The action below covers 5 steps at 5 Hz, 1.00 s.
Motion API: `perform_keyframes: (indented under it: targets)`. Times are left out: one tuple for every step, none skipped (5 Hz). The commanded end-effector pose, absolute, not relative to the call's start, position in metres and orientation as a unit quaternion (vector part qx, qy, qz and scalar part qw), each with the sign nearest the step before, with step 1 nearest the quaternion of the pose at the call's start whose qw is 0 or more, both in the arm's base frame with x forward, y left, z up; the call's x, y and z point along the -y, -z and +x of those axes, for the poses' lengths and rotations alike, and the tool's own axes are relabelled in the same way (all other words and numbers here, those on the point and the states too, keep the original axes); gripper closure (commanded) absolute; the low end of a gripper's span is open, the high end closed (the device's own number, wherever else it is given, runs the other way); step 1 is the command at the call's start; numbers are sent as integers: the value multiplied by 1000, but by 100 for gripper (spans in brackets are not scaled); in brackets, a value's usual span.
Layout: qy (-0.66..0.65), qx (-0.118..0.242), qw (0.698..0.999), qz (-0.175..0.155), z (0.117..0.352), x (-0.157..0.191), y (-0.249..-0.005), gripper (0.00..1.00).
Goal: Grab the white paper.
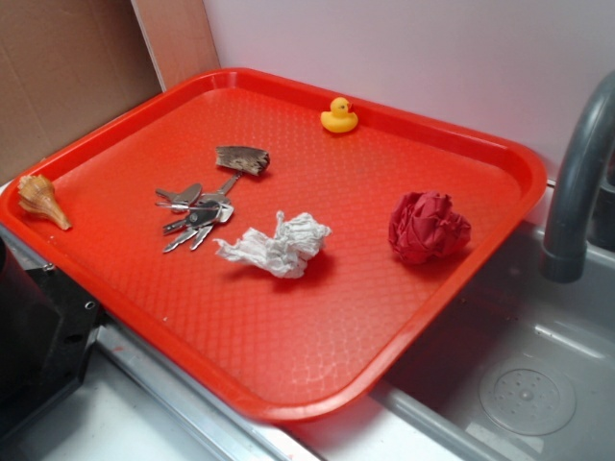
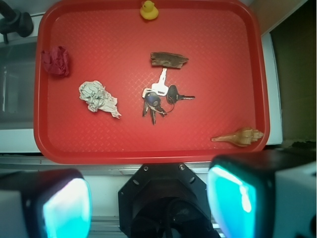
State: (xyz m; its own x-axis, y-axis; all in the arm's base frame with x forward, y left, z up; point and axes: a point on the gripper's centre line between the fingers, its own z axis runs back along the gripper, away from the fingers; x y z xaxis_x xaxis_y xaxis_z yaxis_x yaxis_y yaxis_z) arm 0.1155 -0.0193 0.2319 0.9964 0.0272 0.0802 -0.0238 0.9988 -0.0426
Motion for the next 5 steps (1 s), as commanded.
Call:
perform_keyframes:
  targets:
    - [226,107,967,-59,162,61,-171,0]
    - [278,111,953,-51,182,81,-135,0]
    - [298,77,951,-29,201,94,-98,0]
    - [322,36,946,-19,199,104,-61,0]
    - [331,12,943,-12,189,101,-38,0]
